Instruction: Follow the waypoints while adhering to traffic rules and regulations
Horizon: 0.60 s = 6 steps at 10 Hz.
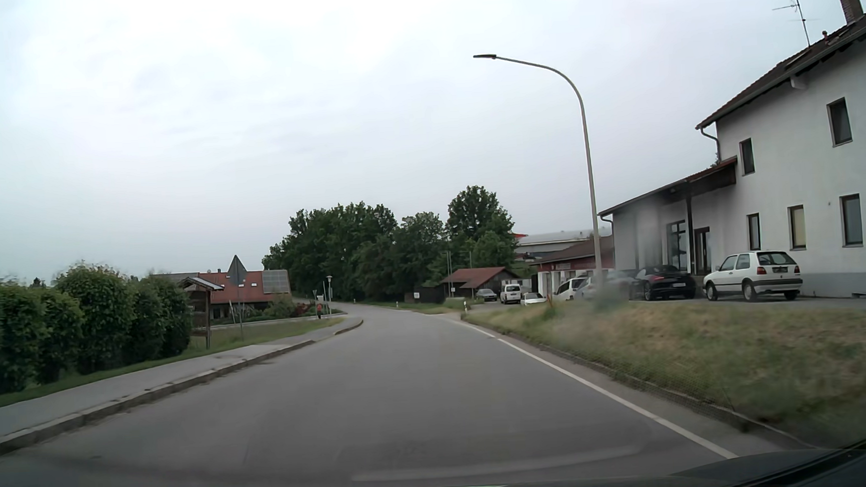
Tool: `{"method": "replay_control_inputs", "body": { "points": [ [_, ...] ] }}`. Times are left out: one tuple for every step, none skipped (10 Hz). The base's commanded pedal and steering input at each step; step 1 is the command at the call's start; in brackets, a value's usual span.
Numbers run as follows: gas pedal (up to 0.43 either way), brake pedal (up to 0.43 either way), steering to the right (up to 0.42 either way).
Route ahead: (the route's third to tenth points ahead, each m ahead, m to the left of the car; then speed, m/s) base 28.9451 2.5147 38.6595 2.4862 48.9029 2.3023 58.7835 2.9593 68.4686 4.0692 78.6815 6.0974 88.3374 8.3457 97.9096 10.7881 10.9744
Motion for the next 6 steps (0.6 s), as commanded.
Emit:
{"method": "replay_control_inputs", "body": {
  "points": [
    [0.000, 0.000, -0.003],
    [0.000, 0.000, -0.003],
    [0.000, 0.000, -0.003],
    [0.000, 0.000, -0.003],
    [0.000, 0.000, -0.003],
    [0.000, 0.000, -0.003]
  ]
}}
